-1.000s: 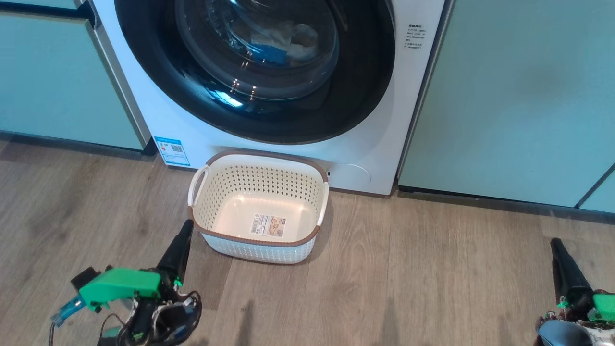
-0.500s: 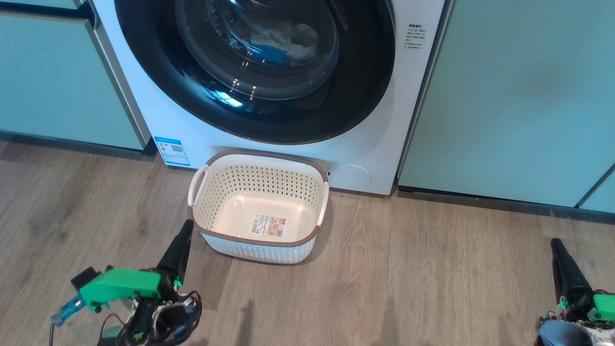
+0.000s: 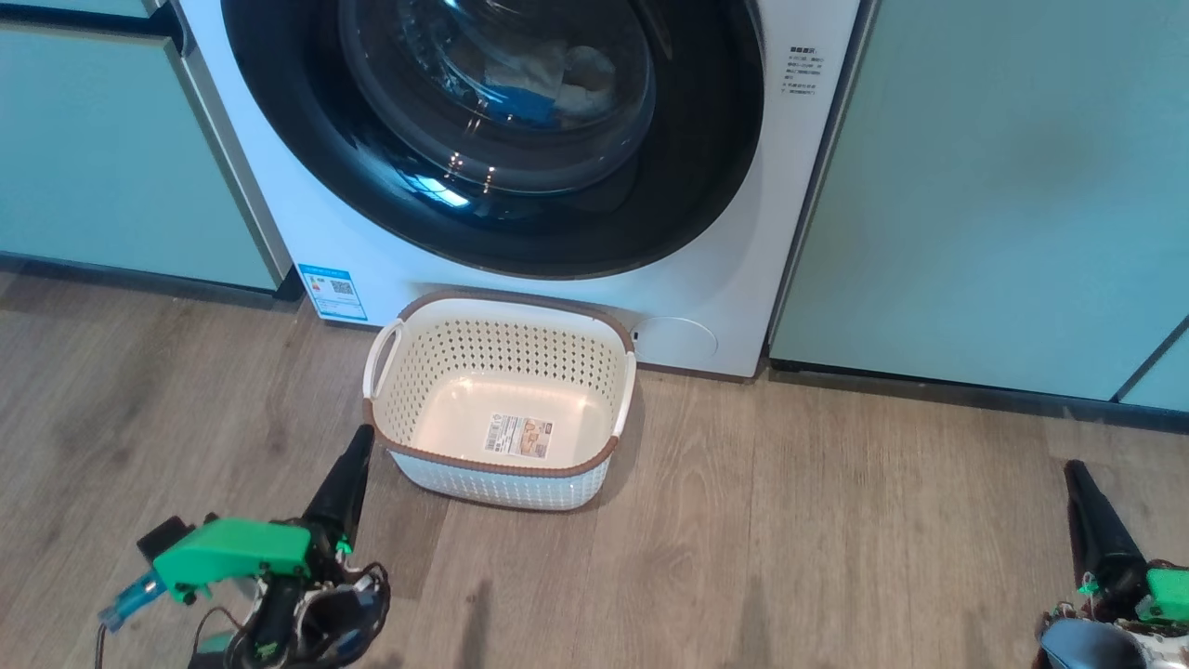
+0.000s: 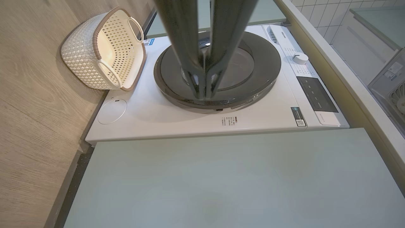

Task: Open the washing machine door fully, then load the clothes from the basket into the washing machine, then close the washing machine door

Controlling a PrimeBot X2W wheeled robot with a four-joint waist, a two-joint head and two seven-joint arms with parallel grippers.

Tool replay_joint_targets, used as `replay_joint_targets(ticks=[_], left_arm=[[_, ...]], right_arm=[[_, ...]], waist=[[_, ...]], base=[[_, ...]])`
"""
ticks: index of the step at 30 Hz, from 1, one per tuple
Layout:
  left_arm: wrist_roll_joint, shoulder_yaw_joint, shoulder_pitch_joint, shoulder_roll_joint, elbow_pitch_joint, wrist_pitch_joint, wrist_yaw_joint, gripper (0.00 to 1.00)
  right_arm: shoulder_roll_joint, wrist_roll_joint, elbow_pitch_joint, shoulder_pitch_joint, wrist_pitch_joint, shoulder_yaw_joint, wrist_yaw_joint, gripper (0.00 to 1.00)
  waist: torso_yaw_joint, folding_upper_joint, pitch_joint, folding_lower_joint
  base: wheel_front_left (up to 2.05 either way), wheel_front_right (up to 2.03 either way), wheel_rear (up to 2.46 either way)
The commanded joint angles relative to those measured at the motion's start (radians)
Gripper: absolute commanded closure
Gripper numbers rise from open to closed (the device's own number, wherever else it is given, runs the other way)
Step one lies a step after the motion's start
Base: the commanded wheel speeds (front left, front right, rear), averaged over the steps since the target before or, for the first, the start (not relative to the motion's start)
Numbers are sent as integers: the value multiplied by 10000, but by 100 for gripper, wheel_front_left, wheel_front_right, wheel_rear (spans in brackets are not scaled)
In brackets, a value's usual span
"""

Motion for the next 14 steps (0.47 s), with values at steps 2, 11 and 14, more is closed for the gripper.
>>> replay_joint_targets(ticks=[2, 11, 14], left_arm=[[-52, 336, -244, 83, -357, 62, -14, 100], [-52, 336, -244, 83, -357, 62, -14, 100], [-52, 336, -244, 83, -357, 62, -14, 100]], right_arm=[[-221, 80, -368, -548, 54, 158, 35, 100], [-221, 80, -368, -548, 54, 158, 35, 100], [-221, 80, -368, -548, 54, 158, 35, 100]], waist=[[0, -1, 0, 0], [0, -1, 0, 0], [0, -1, 0, 0]], base=[[0, 0, 0], [0, 0, 0], [0, 0, 0]])
